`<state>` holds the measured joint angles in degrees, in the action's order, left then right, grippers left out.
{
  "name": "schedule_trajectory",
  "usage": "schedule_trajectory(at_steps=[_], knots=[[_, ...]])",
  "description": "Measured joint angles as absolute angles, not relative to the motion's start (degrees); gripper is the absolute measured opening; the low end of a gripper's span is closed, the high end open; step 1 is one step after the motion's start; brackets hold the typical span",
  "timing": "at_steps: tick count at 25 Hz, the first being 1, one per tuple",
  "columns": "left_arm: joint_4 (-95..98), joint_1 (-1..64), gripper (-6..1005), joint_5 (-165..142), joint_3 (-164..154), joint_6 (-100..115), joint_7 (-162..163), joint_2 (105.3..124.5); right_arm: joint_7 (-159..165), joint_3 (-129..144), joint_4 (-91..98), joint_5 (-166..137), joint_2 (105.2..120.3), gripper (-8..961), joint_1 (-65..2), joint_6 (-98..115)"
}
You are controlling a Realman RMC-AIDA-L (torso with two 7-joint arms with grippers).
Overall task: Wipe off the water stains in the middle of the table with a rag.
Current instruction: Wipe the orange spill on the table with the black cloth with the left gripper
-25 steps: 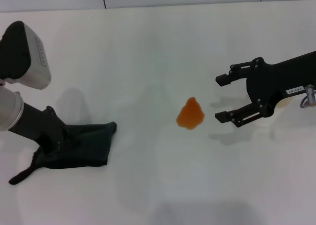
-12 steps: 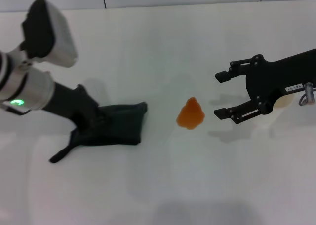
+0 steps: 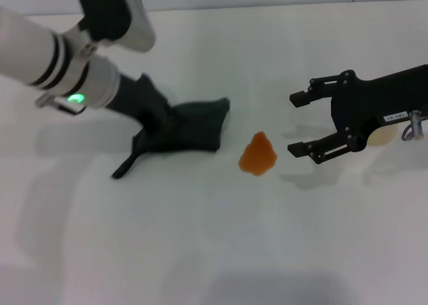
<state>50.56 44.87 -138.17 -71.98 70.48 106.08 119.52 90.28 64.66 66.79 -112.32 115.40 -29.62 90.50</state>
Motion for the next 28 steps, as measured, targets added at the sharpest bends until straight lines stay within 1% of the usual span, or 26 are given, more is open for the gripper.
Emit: schedule_trajectory(at_steps=[3, 6, 28], knots=[[47.1, 47.9, 39, -137.6, -72.0, 68.6, 107.0, 119.56, 90.3, 64.4, 66.8, -112.3, 115.39, 859, -29.5, 90.5], [45.7, 49.4, 38, -135.7, -73.8, 68.7, 107.2, 119.65, 90.3, 64.2, 66.8, -112.2, 115.36, 859, -29.4, 90.5], [43.8, 50.8, 37, -120.4, -93.3, 68.0, 107.5, 119.79, 90.2, 64.1, 67.7, -111.5, 115.27, 859, -28.8, 90.5]])
